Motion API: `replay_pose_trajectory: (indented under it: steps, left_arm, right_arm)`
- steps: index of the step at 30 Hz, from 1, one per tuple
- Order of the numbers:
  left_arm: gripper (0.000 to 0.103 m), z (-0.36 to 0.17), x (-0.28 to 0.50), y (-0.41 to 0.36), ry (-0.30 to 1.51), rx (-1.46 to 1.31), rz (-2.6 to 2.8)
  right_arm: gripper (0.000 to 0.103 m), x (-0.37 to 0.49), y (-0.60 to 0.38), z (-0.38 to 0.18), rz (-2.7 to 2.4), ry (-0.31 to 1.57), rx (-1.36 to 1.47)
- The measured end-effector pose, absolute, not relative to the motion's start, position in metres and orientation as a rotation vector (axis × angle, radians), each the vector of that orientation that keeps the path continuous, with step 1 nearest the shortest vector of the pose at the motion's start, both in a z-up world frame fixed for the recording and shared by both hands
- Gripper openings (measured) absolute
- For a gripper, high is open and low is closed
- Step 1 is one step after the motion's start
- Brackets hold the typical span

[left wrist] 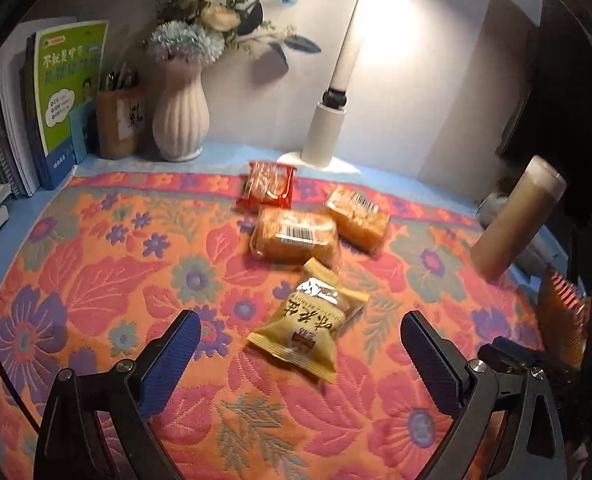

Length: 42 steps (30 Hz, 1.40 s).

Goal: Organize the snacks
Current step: 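Move both tools back toward the remaining snacks on the blanket, then grasp the yellow peanut bag with the left tool while the right tool grasps the biscuit pack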

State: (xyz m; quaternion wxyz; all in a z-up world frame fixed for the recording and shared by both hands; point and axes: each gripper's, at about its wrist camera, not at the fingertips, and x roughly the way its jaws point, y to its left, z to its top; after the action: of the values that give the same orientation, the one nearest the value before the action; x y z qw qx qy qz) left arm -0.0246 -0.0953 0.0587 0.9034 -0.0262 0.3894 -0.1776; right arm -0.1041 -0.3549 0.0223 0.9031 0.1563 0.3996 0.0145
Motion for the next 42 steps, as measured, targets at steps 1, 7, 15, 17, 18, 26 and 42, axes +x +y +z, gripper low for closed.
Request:
replay_pose_trajectory:
  steps: [1, 7, 15, 17, 18, 26, 42]
  left_arm:
    - [0.099, 0.052, -0.02, -0.099, 0.813, -0.033, -0.361]
    - [0.099, 0.034, 0.009, -0.119, 0.833, 0.035, -0.402]
    - [0.076, 0.015, 0.018, -0.135, 0.883, 0.112, -0.44]
    - [0.056, 0.011, 0.016, -0.146, 0.888, 0.19, -0.434]
    - [0.051, 0.011, 0.013, -0.15, 0.873, 0.219, -0.427]
    - [0.05, 0.024, 0.014, -0.119, 0.824, 0.052, -0.416]
    - [0.05, 0.024, 0.016, -0.117, 0.829, 0.02, -0.444]
  right_arm:
    - [0.057, -0.102, -0.354, 0.021, 0.032, 0.834, 0.319]
    - [0.06, -0.09, -0.353, 0.016, 0.052, 0.859, 0.319]
    - [0.075, -0.075, -0.347, 0.026, 0.146, 0.922, 0.3]
    - [0.075, -0.057, -0.346, 0.04, 0.141, 0.924, 0.289]
    - [0.078, -0.046, -0.345, 0.048, 0.146, 0.92, 0.29]
    - [0.087, 0.048, -0.309, 0.041, 0.139, 0.875, 0.153]
    - [0.056, 0.093, -0.259, 0.011, 0.184, 0.864, -0.147]
